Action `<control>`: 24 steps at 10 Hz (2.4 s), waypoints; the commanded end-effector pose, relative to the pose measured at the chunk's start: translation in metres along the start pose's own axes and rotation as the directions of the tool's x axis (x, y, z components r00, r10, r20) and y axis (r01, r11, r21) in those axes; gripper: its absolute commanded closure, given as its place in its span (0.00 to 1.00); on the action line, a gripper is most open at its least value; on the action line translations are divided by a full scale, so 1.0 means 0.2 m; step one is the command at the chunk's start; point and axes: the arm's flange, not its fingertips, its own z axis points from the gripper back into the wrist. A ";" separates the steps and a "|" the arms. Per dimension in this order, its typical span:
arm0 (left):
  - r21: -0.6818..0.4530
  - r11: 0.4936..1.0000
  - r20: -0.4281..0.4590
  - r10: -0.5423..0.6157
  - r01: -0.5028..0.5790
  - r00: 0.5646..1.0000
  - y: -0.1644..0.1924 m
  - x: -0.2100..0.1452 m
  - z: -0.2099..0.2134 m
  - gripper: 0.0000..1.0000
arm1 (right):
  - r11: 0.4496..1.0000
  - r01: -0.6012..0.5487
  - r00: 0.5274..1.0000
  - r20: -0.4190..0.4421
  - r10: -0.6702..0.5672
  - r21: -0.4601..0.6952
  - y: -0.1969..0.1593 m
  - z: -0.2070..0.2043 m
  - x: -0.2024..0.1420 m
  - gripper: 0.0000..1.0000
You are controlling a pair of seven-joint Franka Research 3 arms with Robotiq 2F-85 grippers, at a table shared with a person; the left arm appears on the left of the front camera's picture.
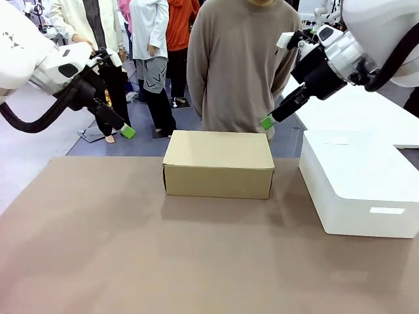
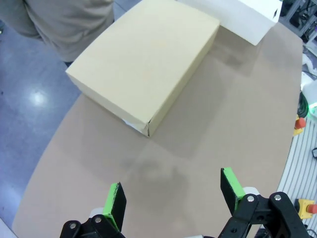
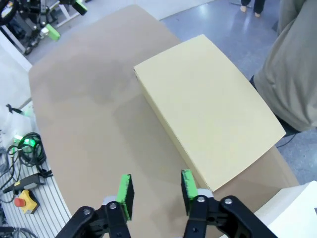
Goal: Pack the shoes into the box.
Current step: Press down on the lid of the Shoes Box.
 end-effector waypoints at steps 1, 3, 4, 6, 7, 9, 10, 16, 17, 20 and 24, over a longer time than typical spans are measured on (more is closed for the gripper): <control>0.009 1.000 -0.003 -0.001 0.001 1.000 0.00 0.00 0.00 0.00 | 0.996 0.064 0.995 -0.074 -0.068 -0.056 -0.02 -0.11 0.14 1.00; 0.009 1.000 -0.003 -0.001 0.001 1.000 0.00 0.00 0.00 0.00 | 0.993 0.077 0.987 -0.131 -0.088 -0.087 -0.05 -0.24 0.23 1.00; 0.009 1.000 -0.003 -0.001 0.001 1.000 0.00 0.00 0.00 0.00 | 0.991 0.071 0.987 -0.139 -0.087 -0.116 -0.09 -0.32 0.28 1.00; 0.009 1.000 -0.003 -0.001 0.001 1.000 0.00 0.00 0.00 0.00 | 0.980 0.084 0.982 -0.150 -0.112 -0.180 -0.18 -0.49 0.33 1.00; 0.009 1.000 -0.003 -0.001 0.001 1.000 0.00 0.00 0.00 0.00 | 0.978 0.098 0.978 -0.163 -0.128 -0.184 -0.22 -0.56 0.34 1.00; 0.009 1.000 -0.003 -0.001 0.001 1.000 0.00 0.00 0.00 0.00 | 0.974 0.118 0.972 -0.180 -0.154 -0.196 -0.27 -0.68 0.36 1.00; 0.009 1.000 -0.003 -0.001 0.001 1.000 0.00 0.00 0.00 0.00 | 0.970 0.126 0.969 -0.184 -0.166 -0.209 -0.30 -0.72 0.37 1.00; 0.009 1.000 -0.003 -0.001 0.001 1.000 0.00 0.00 0.00 0.00 | 0.977 0.111 0.971 -0.188 -0.145 -0.180 -0.30 -0.74 0.33 1.00; 0.009 1.000 -0.003 -0.001 0.001 1.000 0.00 0.00 0.00 0.00 | 0.975 0.117 0.971 -0.182 -0.152 -0.189 -0.30 -0.74 0.35 1.00; 0.009 1.000 -0.003 -0.001 0.001 1.000 0.00 0.00 0.00 0.00 | 0.959 0.167 0.963 -0.170 -0.208 -0.227 -0.40 -0.86 0.40 1.00; 0.009 1.000 -0.003 -0.001 0.001 1.000 0.00 0.00 0.00 0.00 | 0.941 0.197 0.943 -0.209 -0.258 -0.274 -0.51 -1.06 0.43 1.00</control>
